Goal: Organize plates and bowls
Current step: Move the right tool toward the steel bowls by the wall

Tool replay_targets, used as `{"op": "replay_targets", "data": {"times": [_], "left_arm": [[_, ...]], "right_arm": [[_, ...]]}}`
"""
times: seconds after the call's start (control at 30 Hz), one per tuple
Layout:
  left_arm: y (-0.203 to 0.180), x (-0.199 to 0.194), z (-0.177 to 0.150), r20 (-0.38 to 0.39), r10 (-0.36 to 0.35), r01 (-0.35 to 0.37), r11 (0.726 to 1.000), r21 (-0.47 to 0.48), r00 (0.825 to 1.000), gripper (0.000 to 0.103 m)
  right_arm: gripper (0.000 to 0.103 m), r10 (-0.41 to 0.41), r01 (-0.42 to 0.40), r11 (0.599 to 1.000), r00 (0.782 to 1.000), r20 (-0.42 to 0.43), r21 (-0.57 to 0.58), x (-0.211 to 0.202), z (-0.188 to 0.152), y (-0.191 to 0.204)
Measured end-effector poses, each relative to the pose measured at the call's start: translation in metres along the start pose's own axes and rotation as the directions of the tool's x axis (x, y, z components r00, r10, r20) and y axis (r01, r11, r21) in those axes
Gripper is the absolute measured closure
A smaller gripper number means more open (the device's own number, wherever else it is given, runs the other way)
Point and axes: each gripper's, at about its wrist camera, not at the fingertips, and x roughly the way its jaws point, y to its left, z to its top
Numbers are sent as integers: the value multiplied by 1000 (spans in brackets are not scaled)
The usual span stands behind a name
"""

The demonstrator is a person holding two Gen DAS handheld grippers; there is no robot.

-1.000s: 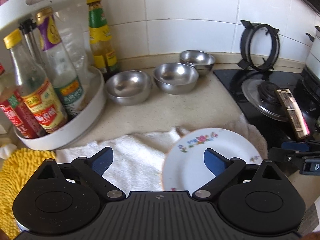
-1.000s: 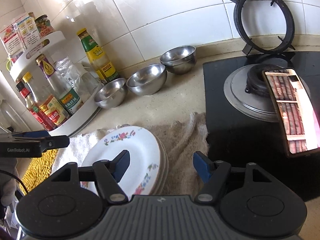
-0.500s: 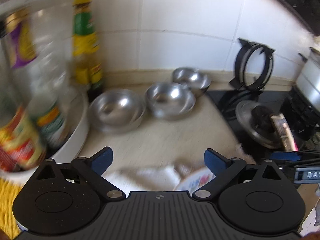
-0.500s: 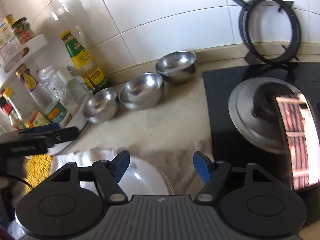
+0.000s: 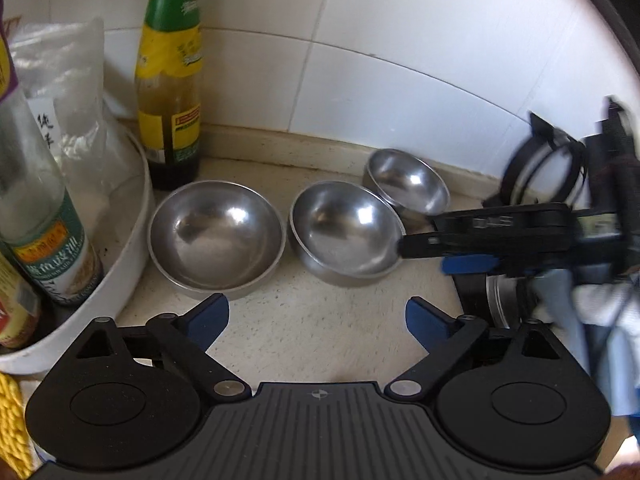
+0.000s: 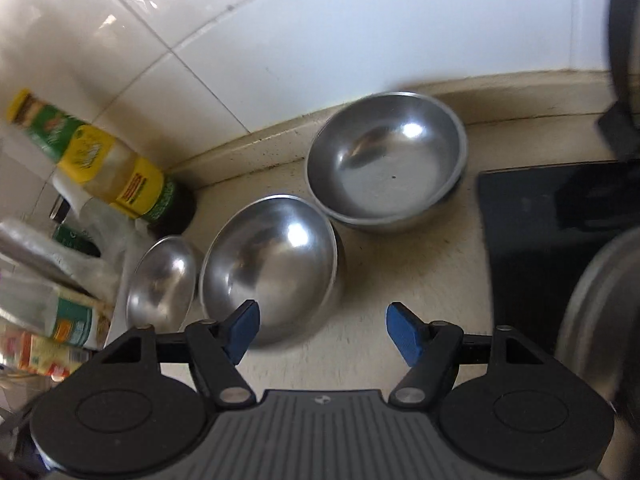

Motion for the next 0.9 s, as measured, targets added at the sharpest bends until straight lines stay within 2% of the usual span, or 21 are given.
{"op": "replay_targets", "data": {"times": [0.07,0.1,0.17,0.37,0.5,0.57,0.63,0.73,0.87,0.9], "left_arm": [[-1,6,0,-3,23,-24,1000,-21,1000,6],[-1,10,0,-7,26,-26,999,-32,1000,6],[-3,17,2,-16,37,-38,998,-45,999,6],[-11,28,4,-38,52,-52,999,2,998,5],[-9,35,5,-44,50,-50,999,16,998,5],[-9,41,7,-49,49,-49,999,6,998,5],[-12,45,9,-56,37,-37,999,-5,998,5],[-22,44,11,-46,-3,3,1000,8,999,5],[-35,49,20,-16,-18,18,1000,13,1000,5],[-37,54,22,-26,-27,28,1000,8,999,9]], "right_arm": [[22,40,-39,999,999,-26,9,14,8,-3],[32,51,-52,999,998,-46,-1,21,11,-4],[44,60,-61,998,995,-74,-16,32,14,-4],[58,79,-89,994,988,-131,-71,40,20,-8],[58,24,-47,989,987,-162,-140,22,7,-16],[58,13,-35,991,986,-167,-126,13,5,-23],[58,40,-58,992,987,-155,-113,-4,5,-26],[58,10,-28,988,993,-116,-153,-27,7,-25],[58,-1,-10,994,995,-96,-112,-27,12,-30],[57,16,-25,996,995,-95,-88,-25,14,-33]]}}
